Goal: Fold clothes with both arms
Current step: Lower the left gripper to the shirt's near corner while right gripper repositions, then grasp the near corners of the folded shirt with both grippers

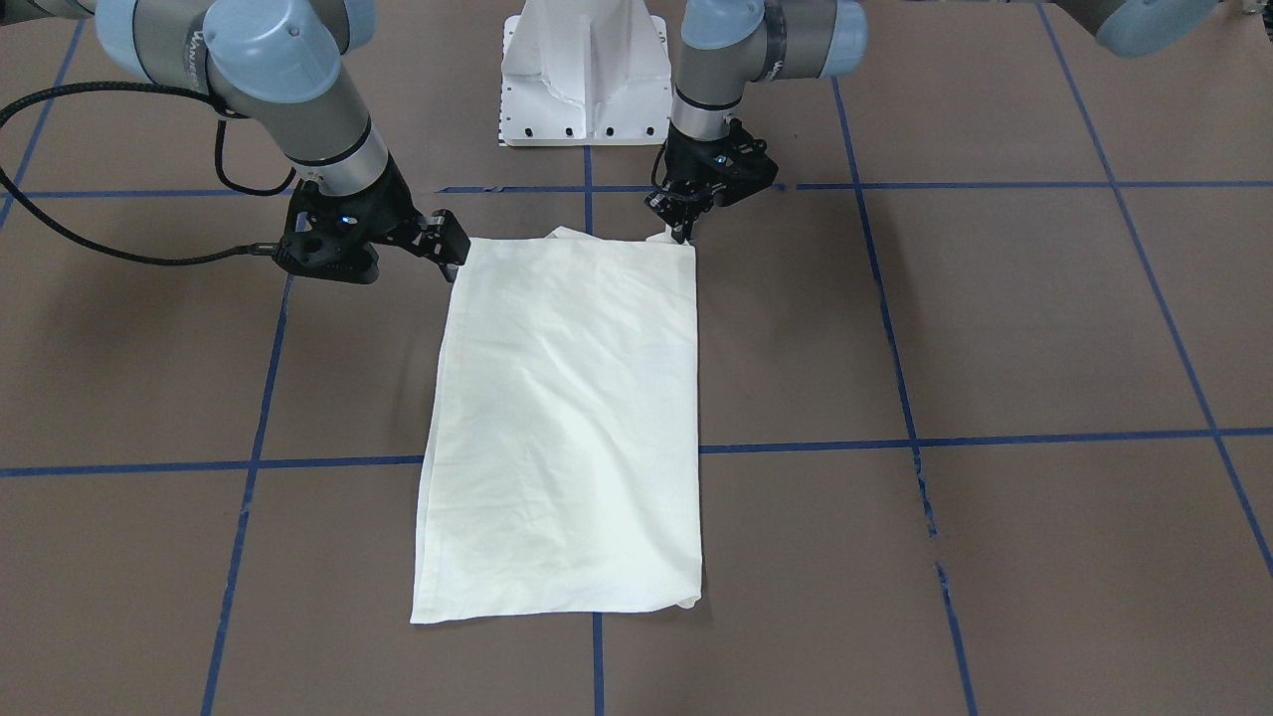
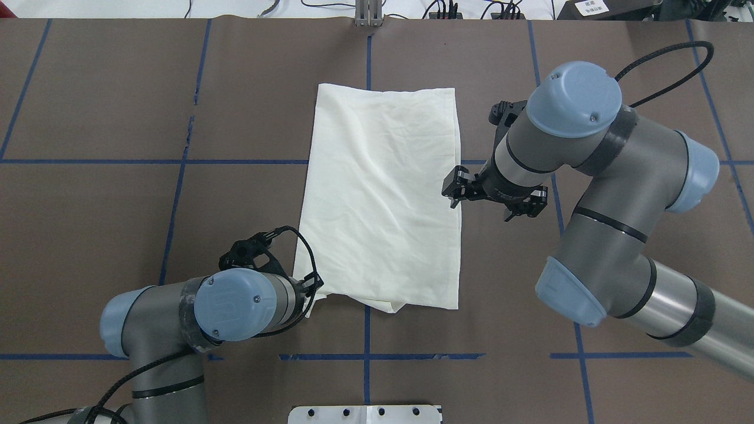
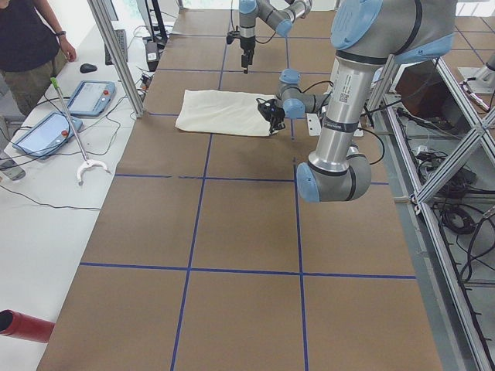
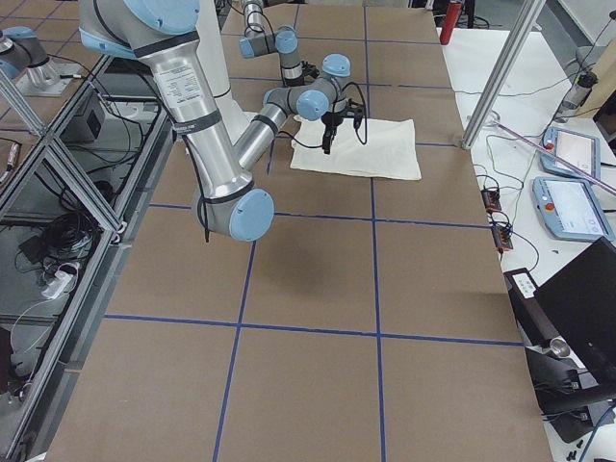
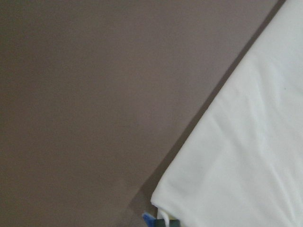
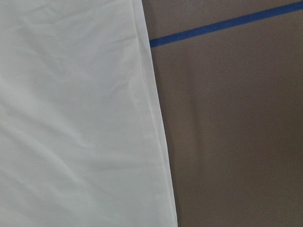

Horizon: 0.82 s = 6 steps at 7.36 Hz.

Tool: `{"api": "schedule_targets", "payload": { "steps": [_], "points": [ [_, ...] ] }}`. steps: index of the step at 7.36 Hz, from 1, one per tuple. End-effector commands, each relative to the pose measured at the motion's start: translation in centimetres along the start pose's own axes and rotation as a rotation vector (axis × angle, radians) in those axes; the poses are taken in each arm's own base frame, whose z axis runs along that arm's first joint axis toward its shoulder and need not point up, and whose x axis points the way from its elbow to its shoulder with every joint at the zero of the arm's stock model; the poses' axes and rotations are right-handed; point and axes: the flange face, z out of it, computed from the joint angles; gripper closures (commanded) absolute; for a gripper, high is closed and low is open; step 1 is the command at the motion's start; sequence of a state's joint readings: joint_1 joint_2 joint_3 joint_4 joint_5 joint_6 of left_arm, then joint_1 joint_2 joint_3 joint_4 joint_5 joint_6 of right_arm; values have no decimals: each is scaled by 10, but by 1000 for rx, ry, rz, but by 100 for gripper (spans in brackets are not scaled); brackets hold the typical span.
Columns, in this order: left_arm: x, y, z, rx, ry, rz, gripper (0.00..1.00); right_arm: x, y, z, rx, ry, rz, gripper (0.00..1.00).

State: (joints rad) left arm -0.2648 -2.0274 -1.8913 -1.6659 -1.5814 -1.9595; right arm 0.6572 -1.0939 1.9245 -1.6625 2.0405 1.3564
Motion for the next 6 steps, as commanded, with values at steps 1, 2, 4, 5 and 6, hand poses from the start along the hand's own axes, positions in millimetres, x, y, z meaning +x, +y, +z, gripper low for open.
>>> {"api": "schedule_targets", "payload": {
  "steps": [1, 2, 4, 5, 6],
  "points": [
    [2, 17, -26, -29, 14, 44, 100, -17, 36, 11, 23, -29, 90, 0],
    [1, 29, -26, -45, 12, 56, 100, -27, 58, 22, 31, -54, 145, 0],
    [3, 30, -27, -48, 16, 58, 100, -41, 106, 52, 60, -54, 236, 0],
    [3, 29, -27, -46, 16, 77, 100, -43, 117, 61, 67, -48, 279, 0],
    [3, 29, -27, -47, 17, 90, 100, -41, 124, 75, 68, -25, 297, 0]
  ]
}}
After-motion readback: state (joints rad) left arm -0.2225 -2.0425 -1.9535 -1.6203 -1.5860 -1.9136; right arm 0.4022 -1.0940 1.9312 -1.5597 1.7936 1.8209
